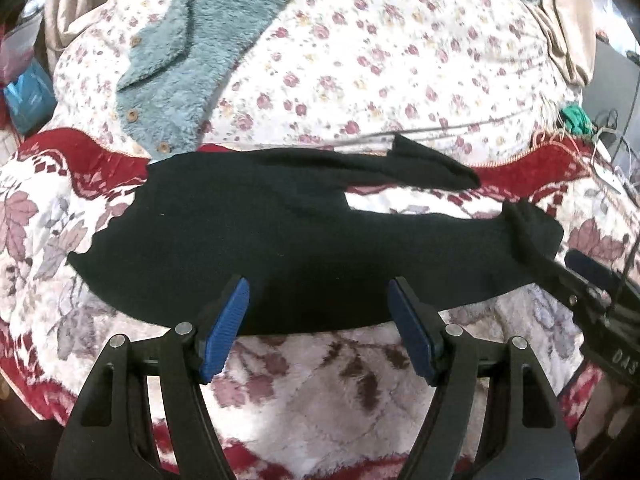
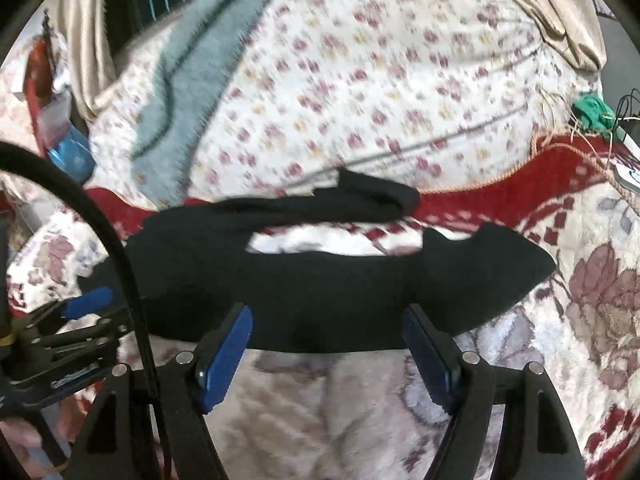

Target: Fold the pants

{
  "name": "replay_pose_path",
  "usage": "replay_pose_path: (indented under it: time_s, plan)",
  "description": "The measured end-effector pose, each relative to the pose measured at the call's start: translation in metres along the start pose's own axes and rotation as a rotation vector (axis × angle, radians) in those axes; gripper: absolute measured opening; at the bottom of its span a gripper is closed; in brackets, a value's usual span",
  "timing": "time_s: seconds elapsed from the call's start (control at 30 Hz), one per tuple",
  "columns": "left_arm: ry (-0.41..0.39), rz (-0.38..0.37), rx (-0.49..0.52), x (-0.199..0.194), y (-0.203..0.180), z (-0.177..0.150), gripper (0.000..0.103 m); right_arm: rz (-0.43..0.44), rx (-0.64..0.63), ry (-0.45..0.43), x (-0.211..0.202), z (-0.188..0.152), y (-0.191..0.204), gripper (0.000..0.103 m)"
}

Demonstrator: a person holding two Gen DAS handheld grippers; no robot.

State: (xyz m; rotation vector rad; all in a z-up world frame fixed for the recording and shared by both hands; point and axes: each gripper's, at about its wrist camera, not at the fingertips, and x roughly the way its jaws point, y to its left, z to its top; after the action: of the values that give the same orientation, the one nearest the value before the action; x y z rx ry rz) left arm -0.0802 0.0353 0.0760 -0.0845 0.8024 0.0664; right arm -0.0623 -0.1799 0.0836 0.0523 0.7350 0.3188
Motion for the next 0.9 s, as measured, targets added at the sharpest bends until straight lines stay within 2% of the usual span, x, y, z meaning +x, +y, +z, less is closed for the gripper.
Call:
replay_pose_path:
  time_s: [0.2,0.9]
  plan:
    - [-0.020,0.043,-0.011,-0.012,0.015,-0.003,0.073,0.024,-0.016,0.010,-0.008,-0.006,0.012,0.076]
    - [-0.009,0.071,-0.058,-0.012,0.043,-0.006,0.073,0.068,-0.016,0.038,-0.005,-0.009,0.020,0.076]
